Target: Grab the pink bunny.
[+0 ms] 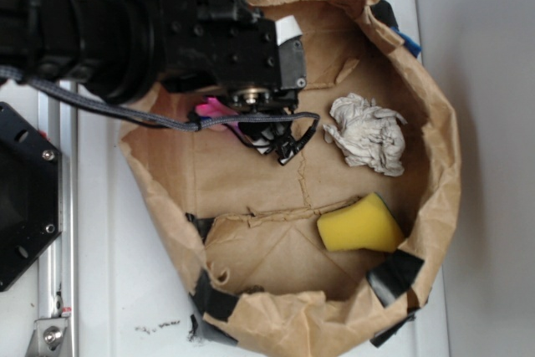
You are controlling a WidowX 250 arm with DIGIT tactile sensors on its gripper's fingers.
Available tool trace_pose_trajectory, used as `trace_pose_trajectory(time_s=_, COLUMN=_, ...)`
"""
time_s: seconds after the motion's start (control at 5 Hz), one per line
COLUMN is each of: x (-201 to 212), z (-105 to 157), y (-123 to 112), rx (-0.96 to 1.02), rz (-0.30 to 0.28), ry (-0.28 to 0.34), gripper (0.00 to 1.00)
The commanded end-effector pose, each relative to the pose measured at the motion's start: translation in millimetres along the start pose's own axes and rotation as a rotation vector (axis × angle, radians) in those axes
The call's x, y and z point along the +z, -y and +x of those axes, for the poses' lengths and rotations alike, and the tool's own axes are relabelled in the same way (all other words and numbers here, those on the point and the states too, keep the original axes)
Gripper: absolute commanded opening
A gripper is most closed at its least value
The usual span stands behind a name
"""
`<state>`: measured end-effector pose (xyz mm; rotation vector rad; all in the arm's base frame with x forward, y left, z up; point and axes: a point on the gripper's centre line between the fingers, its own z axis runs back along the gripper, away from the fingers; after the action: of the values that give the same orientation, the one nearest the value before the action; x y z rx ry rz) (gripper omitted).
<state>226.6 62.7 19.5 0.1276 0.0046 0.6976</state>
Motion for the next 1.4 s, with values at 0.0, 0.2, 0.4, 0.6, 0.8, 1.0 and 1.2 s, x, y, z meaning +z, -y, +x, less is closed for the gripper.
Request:
trace_pose_trajectory(time_s=0.0, x=20, z=-13, y=-1, rx=0.006, rz=-0.031, ry=0.020, gripper=0.00)
trace_pose_trajectory(time_s=0.2, x=25, z=-17, y=0, rx=0.011, rz=-0.036, ry=0.021, gripper=0.00)
trace_pose_trajectory(time_s=0.4, x=56, z=-14, y=12, rx=-0.034, rz=-0.099, ry=0.065, gripper=0.00)
trace_pose_trajectory(time_s=0.6, x=90, z=-3, y=26, rx=-0.139, rz=-0.172, ry=0.072, gripper=0.00)
trace_pose_trajectory(time_s=0.8, x=123, z=12, y=47, rx=-0.294, rz=-0.173, ry=0.109, gripper=0.00)
trace_pose_trajectory(time_s=1.0, x=147, z=13, y=43, rx=-0.341, rz=-0.242, ry=0.151, gripper=0.00)
trace_pose_trajectory(time_s=1.2, x=168, z=5, y=43, rx=-0.389, rz=-0.271, ry=0.150, gripper=0.00)
